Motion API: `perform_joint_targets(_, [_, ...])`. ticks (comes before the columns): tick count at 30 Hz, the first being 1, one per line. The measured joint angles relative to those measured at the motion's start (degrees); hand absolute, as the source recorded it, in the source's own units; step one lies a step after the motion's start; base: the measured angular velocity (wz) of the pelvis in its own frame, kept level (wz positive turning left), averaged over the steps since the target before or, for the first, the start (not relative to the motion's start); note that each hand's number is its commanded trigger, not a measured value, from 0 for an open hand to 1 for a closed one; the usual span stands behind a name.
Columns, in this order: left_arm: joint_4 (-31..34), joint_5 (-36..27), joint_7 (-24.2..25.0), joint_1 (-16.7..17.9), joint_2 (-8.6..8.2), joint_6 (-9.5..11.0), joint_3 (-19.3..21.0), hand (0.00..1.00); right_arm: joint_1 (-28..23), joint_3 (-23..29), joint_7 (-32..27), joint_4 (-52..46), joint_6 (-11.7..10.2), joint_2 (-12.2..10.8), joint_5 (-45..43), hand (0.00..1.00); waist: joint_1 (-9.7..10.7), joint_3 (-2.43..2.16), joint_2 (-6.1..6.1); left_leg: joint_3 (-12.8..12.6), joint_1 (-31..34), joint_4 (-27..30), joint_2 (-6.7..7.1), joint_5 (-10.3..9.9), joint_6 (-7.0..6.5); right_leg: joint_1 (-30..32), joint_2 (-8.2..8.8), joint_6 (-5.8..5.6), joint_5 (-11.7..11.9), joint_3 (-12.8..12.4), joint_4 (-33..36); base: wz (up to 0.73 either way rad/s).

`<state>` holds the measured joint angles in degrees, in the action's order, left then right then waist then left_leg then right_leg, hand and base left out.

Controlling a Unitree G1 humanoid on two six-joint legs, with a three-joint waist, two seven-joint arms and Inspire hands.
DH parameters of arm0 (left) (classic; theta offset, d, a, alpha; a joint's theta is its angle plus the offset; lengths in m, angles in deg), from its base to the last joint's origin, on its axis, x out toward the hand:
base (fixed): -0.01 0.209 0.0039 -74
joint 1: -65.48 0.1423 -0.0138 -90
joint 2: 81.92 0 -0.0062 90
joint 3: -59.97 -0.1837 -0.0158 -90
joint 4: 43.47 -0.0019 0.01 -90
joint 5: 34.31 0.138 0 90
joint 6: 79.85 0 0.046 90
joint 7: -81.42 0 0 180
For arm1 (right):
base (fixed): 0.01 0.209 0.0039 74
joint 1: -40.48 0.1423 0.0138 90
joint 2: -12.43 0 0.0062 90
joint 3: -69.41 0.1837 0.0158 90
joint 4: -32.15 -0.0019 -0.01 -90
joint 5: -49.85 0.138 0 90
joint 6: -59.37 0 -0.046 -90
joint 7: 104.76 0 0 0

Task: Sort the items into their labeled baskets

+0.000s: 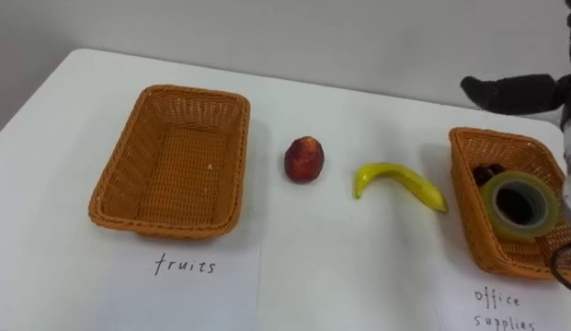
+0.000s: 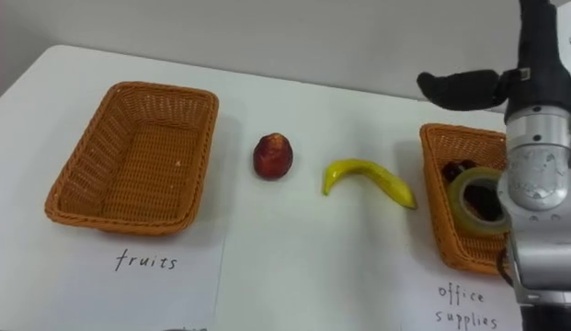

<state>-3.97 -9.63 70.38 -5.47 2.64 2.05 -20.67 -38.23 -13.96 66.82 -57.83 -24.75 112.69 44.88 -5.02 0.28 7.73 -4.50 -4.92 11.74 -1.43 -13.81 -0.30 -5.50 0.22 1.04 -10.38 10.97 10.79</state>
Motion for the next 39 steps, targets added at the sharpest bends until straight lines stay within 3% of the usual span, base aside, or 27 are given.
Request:
perform_joint_targets(5, [0.1,0.1,0.0,-0.5,1.64,0.0,0.0,0.0,0.0,-3.0,1.1,0.6,0.0,0.4,0.2,0.0,-0.2,-0.29,1.4,0.1,0.7,0.1,-0.12,0.0,0.08,0.6,-0.13,0.01,0.0,0.1,-0.2,0.01])
perform_joint_targets(12, [-0.8,0.0,0.0,-2.2,3.31,1.1,-0.1,0.0,-0.1,-6.3,2.2,2.3,-0.2,1.1,0.0,0.0,-1.4,-0.17,3.11,0.0,2.1,1.1,-0.11,0.0,0.06,1.7,-0.1,0.07,0.1,0.0,-0.2,0.0])
perform_joint_targets(16, [-1.4,-0.3,0.0,-3.0,3.43,1.4,-0.1,0.0,-0.1,-7.9,3.9,3.1,-0.7,1.2,0.2,0.0,-1.7,0.17,2.64,0.2,2.5,1.2,-0.08,0.0,0.01,1.9,-0.06,0.07,0.1,0.0,-0.2,0.0])
perform_joint_targets(21, [-1.4,-0.3,0.0,-2.9,3.59,1.5,-0.1,0.0,-0.1,-8.8,5.0,4.2,-0.8,1.3,-0.1,0.0,-2.6,0.27,2.26,0.8,3.6,1.7,-0.13,0.0,0.03,2.6,-0.13,0.26,0.2,0.3,-0.1,0.03])
perform_joint_targets(24, [-1.4,-0.2,0.0,-2.9,3.61,1.4,-0.1,0.0,-0.1,-10.2,6.3,5.9,-0.8,2.4,-0.3,0.0,-3.1,0.15,2.36,0.8,3.8,1.8,-0.12,0.0,0.03,2.7,-0.12,0.28,0.2,0.4,-0.1,0.04])
perform_joint_targets(39, [-1.2,-0.3,-1.3,-3.0,3.76,1.0,-0.7,0.0,-0.1,-12.3,14.5,8.6,0.6,2.5,-2.9,0.0,-3.2,-0.52,3.23,1.5,4.2,2.0,0.04,0.0,0.04,2.6,-0.01,0.26,0.2,0.8,-0.2,0.02])
